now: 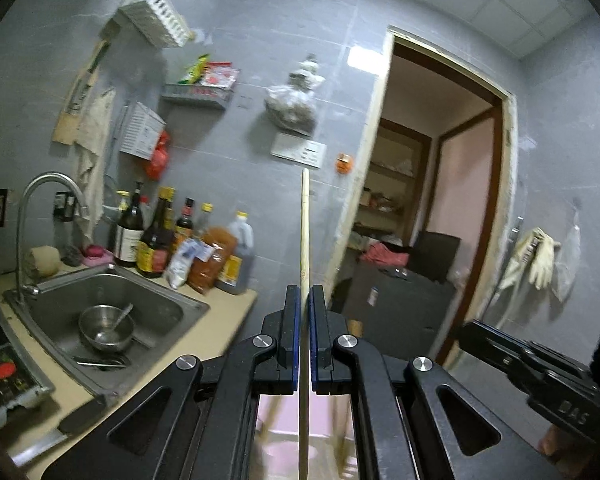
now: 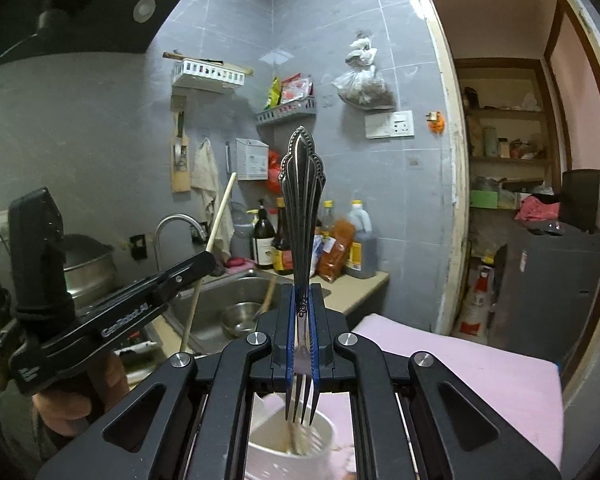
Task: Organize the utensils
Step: 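Carry the fork and chopstick upright over the white holder with both tools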
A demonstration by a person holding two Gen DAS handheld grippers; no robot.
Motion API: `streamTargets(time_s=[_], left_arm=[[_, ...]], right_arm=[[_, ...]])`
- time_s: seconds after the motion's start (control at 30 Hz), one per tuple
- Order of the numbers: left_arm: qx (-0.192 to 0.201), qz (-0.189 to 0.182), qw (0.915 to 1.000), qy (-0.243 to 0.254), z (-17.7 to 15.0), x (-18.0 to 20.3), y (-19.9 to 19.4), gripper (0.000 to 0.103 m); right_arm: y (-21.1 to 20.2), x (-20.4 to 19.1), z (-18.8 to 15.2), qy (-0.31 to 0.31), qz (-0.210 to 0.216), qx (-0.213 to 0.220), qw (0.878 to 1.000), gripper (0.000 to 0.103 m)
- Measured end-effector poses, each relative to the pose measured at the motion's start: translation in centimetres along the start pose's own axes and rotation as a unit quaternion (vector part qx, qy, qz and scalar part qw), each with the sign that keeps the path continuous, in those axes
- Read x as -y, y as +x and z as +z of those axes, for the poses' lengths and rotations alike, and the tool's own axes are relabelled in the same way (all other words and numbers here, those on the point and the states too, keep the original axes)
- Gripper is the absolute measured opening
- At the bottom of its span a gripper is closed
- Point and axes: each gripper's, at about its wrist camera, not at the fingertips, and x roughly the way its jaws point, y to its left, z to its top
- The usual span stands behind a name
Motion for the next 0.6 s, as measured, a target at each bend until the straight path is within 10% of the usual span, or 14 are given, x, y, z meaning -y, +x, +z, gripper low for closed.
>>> streamTargets(time_s=[0.6], left_arm=[[0.021, 0.051, 0.9978, -0.038, -4.9, -4.9, 1.8, 0.002]], right_arm=[[3.3, -0.5, -5.3, -0.013, -0.043, -0.033, 0.998, 0.004]])
